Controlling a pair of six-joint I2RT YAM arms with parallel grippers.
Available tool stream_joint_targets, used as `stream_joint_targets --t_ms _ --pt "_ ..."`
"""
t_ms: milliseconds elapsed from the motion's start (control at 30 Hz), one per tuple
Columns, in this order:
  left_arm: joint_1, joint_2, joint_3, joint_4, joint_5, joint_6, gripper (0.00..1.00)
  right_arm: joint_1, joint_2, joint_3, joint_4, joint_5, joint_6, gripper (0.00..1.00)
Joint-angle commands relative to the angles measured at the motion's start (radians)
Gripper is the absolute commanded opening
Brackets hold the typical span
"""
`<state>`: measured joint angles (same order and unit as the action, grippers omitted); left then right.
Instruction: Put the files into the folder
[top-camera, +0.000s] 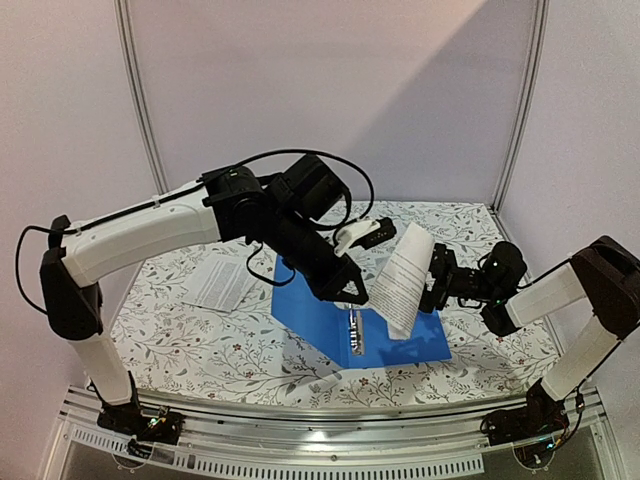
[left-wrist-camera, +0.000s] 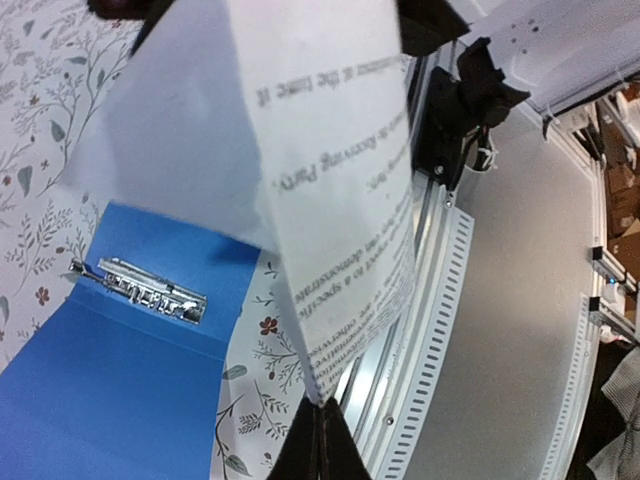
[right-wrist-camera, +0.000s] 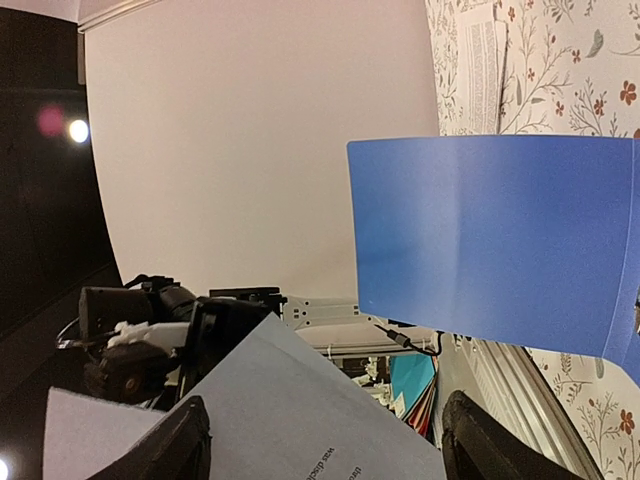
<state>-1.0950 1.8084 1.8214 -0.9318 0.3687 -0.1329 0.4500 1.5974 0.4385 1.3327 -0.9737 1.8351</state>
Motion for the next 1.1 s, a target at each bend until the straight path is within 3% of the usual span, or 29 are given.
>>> stream_joint_targets --t_ms 0,267,467,667,867,1067 --pt "0.04 -0.084 -0.096 0.052 -0.011 -0.074 0.0 -0.017 -0.035 -0.018 0.45 0.011 -0.003 0.8" --pt "0.098 -0.134 -0.241 0.202 -0.012 -0.181 0.0 -0.018 -0.031 -0.01 0.45 0.019 0.0 0.8" --pt "0.106 -0.171 -0.247 0.291 0.006 -0.187 0.0 -0.023 -0.03 -0.027 0.45 0.027 -0.014 0.81" --pt "0.102 -0.203 -0.25 0.421 0.036 -0.196 0.0 -0.024 -0.022 -0.036 0.451 0.045 -0.073 0.9" --pt "0.095 -0.196 -0.27 0.594 0.005 -0.274 0.0 -0.015 -0.015 -0.041 0.451 0.098 -0.087 0.97" --pt "0.09 -0.15 -0.22 0.618 -0.079 -0.247 0.0 0.015 0.017 -0.018 0.451 0.11 -0.008 0.98"
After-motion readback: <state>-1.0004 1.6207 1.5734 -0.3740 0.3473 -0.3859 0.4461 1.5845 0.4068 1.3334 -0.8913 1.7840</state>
